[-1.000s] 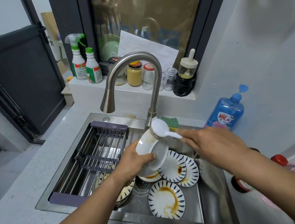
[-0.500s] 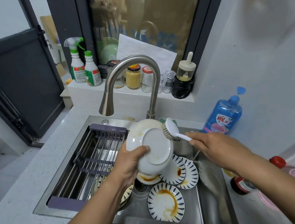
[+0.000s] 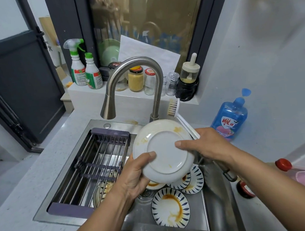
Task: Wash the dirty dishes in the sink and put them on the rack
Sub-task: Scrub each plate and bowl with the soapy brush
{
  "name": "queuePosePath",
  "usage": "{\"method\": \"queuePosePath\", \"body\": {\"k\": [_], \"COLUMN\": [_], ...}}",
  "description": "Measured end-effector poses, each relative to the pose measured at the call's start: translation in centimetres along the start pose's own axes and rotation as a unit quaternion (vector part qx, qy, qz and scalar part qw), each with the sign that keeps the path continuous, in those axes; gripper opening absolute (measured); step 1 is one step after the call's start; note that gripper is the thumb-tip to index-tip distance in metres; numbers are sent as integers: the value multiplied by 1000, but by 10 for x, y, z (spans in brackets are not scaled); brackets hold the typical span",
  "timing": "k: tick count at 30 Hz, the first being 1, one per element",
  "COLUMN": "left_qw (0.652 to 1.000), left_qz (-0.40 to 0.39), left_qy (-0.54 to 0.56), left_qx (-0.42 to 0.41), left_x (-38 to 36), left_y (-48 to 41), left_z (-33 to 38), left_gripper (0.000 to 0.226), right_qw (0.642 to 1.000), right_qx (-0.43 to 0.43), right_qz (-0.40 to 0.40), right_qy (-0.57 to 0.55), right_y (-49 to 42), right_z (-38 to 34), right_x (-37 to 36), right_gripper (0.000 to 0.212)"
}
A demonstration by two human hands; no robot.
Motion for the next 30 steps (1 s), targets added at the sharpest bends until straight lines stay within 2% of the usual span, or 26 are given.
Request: {"method": "queuePosePath", "body": {"k": [4, 8, 11, 15, 18, 21, 23, 24, 26, 30], "left_qw": [981, 914, 878, 877, 879, 878, 876, 877, 886, 929], "left_qz": [2, -64, -84, -7, 40, 65, 71, 70, 74, 106], "left_qy": [-192, -400, -471, -478, -474, -473, -476, -475, -455, -348], "left_qx": [9, 10, -7, -42, -37, -26, -30, -34, -47, -59], "left_x": [5, -10, -27, -20, -5, 4, 5, 5, 7, 16], "left_y": [9, 8, 5, 2, 0, -1, -1, 0, 5, 13], "left_z": [16, 46, 46, 35, 29, 25, 23, 21, 21, 24], "left_gripper": [72, 57, 52, 50, 52, 52, 55, 56, 54, 55], "right_qw": [997, 973, 941, 911, 889, 835, 814, 817, 848, 891], "right_qx": [20, 50, 88, 111, 163, 205, 208, 201, 173, 95], "right_qz": [-31, -29, -10, 1, 5, -17, -15, -15, -12, -15], "right_qy": [72, 224, 326, 397, 427, 510, 542, 540, 500, 443], "right_y": [-2, 0, 0, 11, 29, 45, 48, 46, 35, 15], "right_z": [0, -18, -31, -37, -43, -48, -47, -45, -37, -12], "right_x": [4, 2, -6, -2, 9, -2, -8, -7, 5, 33], "right_gripper": [35, 44, 43, 58, 45, 44, 45, 46, 46, 40]}}
Point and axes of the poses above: each hand's wrist, its own y-axis away from the middle knuckle, its own x-axis out of the back of the hand, z = x × y, the point moved 5 cm from there along -y, towards the middle knuckle, and after that the axes turned 2 degrees about -x, right-handed, at the moved point
